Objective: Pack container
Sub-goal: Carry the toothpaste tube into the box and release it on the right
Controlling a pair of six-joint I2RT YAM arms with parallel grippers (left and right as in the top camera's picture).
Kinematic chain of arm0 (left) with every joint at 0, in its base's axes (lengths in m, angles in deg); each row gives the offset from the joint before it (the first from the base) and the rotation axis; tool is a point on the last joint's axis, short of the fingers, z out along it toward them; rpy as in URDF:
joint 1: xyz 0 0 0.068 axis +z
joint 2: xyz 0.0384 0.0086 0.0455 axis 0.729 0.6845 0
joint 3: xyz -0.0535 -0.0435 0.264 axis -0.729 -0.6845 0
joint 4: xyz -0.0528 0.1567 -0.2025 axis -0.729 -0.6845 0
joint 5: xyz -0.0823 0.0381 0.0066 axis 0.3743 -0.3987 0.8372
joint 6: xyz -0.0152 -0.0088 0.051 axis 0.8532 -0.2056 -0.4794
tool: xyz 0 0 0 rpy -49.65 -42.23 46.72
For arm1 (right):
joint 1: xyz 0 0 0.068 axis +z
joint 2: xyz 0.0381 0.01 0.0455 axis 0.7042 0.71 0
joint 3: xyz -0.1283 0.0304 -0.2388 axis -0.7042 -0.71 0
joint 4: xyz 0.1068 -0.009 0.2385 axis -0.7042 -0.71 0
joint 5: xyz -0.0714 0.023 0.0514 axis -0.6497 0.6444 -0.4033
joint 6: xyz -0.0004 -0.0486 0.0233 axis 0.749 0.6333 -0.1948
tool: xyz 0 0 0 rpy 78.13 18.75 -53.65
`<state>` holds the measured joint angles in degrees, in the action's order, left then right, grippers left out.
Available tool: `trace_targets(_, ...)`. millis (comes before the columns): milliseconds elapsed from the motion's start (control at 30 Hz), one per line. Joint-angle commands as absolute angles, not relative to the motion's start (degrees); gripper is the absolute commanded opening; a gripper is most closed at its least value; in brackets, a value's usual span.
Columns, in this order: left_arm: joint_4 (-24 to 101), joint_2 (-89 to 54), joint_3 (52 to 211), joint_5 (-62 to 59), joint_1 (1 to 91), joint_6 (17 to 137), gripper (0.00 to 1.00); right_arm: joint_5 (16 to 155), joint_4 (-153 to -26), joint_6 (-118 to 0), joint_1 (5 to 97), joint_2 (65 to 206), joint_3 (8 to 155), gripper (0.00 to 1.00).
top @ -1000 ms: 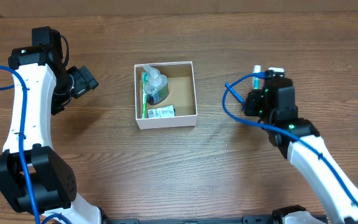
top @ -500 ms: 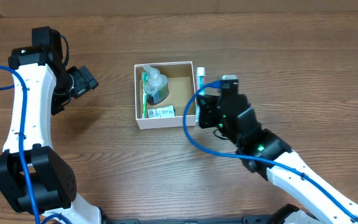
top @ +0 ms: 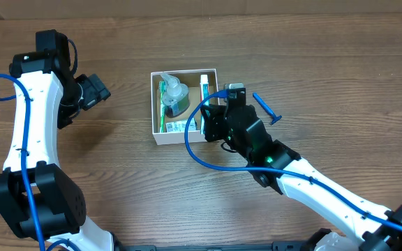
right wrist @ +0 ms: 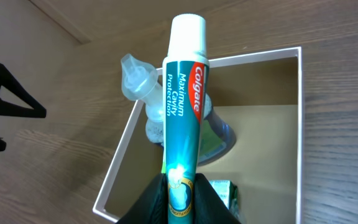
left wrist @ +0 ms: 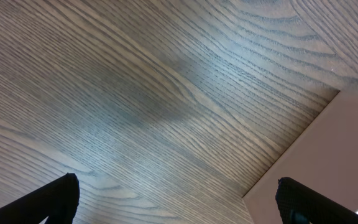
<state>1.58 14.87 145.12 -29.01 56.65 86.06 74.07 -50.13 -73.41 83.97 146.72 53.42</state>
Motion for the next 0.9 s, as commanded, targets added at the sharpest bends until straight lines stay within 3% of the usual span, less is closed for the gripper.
trace_targets(0,1.50,12.95,146.19,-29.19,56.89,86.63,1.00,75.12,-47.72,-73.67,84.30,147.99,54.90,0.16)
trace_targets(267,1.47,12.95,146.19,-29.19,56.89,86.65,1.00,75.08,-46.24,-73.67,84.30,149.78,54.90,0.19)
trace_targets(300,1.47,12.95,146.19,-29.17,56.89,86.65,1.00,75.08,-45.91,-73.65,84.30,149.78,54.88,0.25)
trace_targets(333,1.47,12.95,146.19,-29.19,56.89,86.65,1.00,75.08,-45.62,-73.65,84.30,149.78,54.88,0.38)
trace_targets(433,1.47,12.95,146.19,-29.19,56.89,86.65,1.00,75.10,-44.40,-73.60,84.30,149.74,54.90,0.48)
trace_targets(600,1.47,12.95,146.19,-29.17,56.89,86.65,1.00,74.62,-45.54,-69.73,82.79,148.12,54.90,0.53)
trace_targets(867,1.47,12.95,146.19,-29.19,56.89,86.65,1.00,74.88,-59.68,-64.40,71.97,139.09,54.92,0.58)
